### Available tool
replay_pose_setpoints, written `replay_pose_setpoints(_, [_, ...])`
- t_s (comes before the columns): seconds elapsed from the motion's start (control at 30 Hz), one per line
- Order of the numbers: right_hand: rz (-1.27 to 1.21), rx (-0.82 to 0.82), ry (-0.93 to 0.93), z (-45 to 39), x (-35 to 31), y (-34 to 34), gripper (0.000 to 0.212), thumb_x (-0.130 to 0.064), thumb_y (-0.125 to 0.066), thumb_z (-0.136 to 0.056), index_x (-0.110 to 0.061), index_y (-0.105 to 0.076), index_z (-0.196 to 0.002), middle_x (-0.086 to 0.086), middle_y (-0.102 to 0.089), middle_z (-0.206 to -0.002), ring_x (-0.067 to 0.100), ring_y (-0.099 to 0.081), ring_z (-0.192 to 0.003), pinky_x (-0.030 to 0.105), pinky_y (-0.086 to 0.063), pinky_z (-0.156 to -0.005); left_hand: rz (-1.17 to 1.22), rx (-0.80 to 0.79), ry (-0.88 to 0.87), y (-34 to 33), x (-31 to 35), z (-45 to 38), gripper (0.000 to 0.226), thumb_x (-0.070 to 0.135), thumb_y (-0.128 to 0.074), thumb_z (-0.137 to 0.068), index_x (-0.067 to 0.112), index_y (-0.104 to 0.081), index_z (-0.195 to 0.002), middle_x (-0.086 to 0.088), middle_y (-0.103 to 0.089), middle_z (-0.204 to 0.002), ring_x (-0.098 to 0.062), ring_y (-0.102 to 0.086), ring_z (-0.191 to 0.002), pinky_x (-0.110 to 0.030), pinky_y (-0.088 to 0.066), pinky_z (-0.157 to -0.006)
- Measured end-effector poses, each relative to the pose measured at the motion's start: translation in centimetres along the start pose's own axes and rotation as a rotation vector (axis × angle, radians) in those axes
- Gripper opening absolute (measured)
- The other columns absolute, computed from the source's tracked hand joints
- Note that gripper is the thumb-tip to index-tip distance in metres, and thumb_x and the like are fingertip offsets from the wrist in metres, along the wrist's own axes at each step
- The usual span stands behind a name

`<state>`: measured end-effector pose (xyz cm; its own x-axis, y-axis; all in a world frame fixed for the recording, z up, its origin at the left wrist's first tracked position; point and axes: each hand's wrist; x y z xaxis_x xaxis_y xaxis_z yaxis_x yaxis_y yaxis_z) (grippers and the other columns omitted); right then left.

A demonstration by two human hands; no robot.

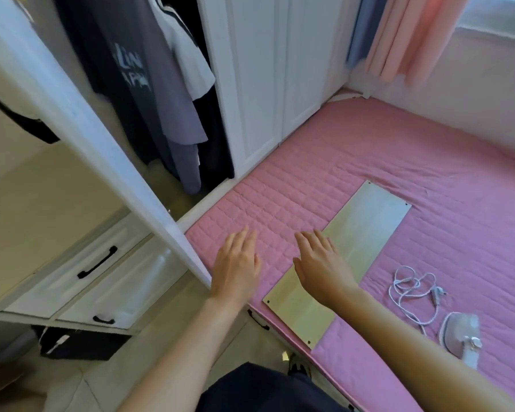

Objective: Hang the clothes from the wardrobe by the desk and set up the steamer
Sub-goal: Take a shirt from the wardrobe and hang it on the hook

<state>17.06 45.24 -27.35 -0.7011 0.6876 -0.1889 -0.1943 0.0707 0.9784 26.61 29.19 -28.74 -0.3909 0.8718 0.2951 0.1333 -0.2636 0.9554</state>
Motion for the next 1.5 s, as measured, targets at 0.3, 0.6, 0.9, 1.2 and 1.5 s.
replay_pose_setpoints(0.3, [0.029, 0.012, 0.246, -8.6, 2.9, 4.5, 0.054, -0.027, -0.044, -0.099, -0.004, -0.031, -0.145, 0.015, -0.037, -0.149, 0.036, -0.023, -0.143, 0.048, -0.026, -0.115, -0.031, 0.149, 0.219, 2.6, 1.3, -5.5, 0.049, 0.027, -0.046, -0.098, 0.014, -0.039, -0.145, -0.005, -0.039, -0.151, -0.023, -0.032, -0.140, -0.038, -0.037, -0.111])
replay_pose_setpoints(0.6, [0.044, 0.118, 0.413, -17.6, 1.5, 9.2, 0.051, -0.022, -0.042, -0.098, -0.002, -0.032, -0.144, 0.015, -0.042, -0.145, 0.035, -0.026, -0.141, 0.046, -0.028, -0.114, -0.072, 0.349, 0.339, 7.2, -0.1, -12.5, 0.044, 0.023, -0.047, -0.099, 0.011, -0.045, -0.141, -0.006, -0.042, -0.149, -0.024, -0.037, -0.137, -0.035, -0.036, -0.109])
replay_pose_setpoints(0.9, [0.106, 0.216, 0.465, -27.6, -2.9, 14.4, 0.050, -0.026, -0.040, -0.099, -0.005, -0.031, -0.144, 0.012, -0.042, -0.144, 0.033, -0.030, -0.138, 0.043, -0.030, -0.111, -0.143, 0.633, 0.410, 12.9, -3.3, -21.2, 0.035, 0.021, -0.064, -0.089, 0.010, -0.064, -0.123, -0.009, -0.066, -0.124, -0.029, -0.059, -0.114, -0.044, -0.051, -0.093])
replay_pose_setpoints(1.2, [0.089, 0.342, 0.534, -38.3, -7.7, 20.9, 0.039, -0.023, -0.042, -0.097, -0.005, -0.044, -0.132, 0.010, -0.051, -0.134, 0.029, -0.037, -0.133, 0.039, -0.034, -0.109, -0.236, 0.675, 0.446, 20.8, -7.9, -30.7, 0.040, 0.027, -0.053, -0.096, 0.015, -0.054, -0.134, -0.006, -0.059, -0.134, -0.026, -0.052, -0.123, -0.044, -0.045, -0.101])
replay_pose_setpoints(1.5, [0.081, 0.489, 0.624, -47.2, -11.8, 25.9, 0.043, -0.020, -0.046, -0.097, -0.006, -0.042, -0.138, 0.009, -0.051, -0.136, 0.026, -0.035, -0.136, 0.032, -0.029, -0.111, -0.279, 0.760, 0.399, 26.8, -10.1, -38.8, 0.028, 0.017, -0.062, -0.088, 0.011, -0.062, -0.116, -0.006, -0.069, -0.110, -0.030, -0.059, -0.106, -0.042, -0.049, -0.088])
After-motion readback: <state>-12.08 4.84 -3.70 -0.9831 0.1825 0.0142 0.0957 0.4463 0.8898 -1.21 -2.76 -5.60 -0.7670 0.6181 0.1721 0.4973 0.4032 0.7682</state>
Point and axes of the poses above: each hand's wrist, its own z-axis away from the middle knuckle, its own y-axis out of the back of the hand, x = y × z
